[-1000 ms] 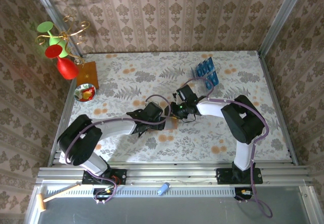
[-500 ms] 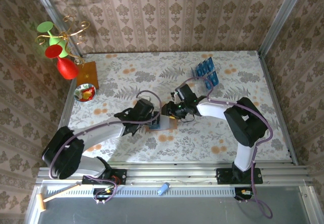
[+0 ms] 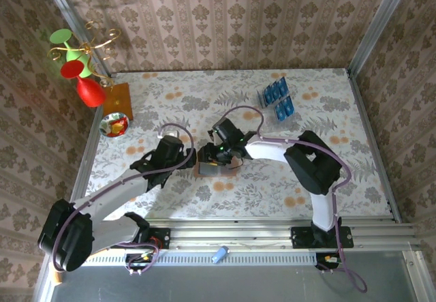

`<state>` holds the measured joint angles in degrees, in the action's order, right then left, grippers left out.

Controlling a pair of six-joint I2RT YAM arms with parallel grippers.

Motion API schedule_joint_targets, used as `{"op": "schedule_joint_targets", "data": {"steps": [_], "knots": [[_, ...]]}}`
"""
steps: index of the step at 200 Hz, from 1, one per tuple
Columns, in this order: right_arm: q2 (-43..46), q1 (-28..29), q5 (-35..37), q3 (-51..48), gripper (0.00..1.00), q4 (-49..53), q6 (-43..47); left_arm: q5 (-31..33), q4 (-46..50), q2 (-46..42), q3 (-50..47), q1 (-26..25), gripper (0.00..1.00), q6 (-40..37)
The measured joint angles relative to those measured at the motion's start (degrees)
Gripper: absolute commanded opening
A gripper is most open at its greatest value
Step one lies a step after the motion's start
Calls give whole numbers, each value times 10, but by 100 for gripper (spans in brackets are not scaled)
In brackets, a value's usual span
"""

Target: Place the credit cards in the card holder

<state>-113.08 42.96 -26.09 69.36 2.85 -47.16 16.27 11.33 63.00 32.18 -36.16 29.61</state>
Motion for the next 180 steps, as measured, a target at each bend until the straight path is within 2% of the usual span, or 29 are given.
{"op": "schedule_joint_targets", "data": {"steps": [64, 114, 141, 180], "knots": [[-26, 4, 4, 21, 45, 6, -10, -19, -2, -20, -22, 22, 100, -5], [-1, -8, 6, 50, 46, 66, 14, -37, -9, -15, -24, 22, 100, -5], [53, -47, 17, 68, 46, 116, 47, -49, -17, 7, -24, 22, 100, -5], [107, -149, 70, 116, 45, 210, 117, -65, -29, 43, -24, 22, 100, -5]]}}
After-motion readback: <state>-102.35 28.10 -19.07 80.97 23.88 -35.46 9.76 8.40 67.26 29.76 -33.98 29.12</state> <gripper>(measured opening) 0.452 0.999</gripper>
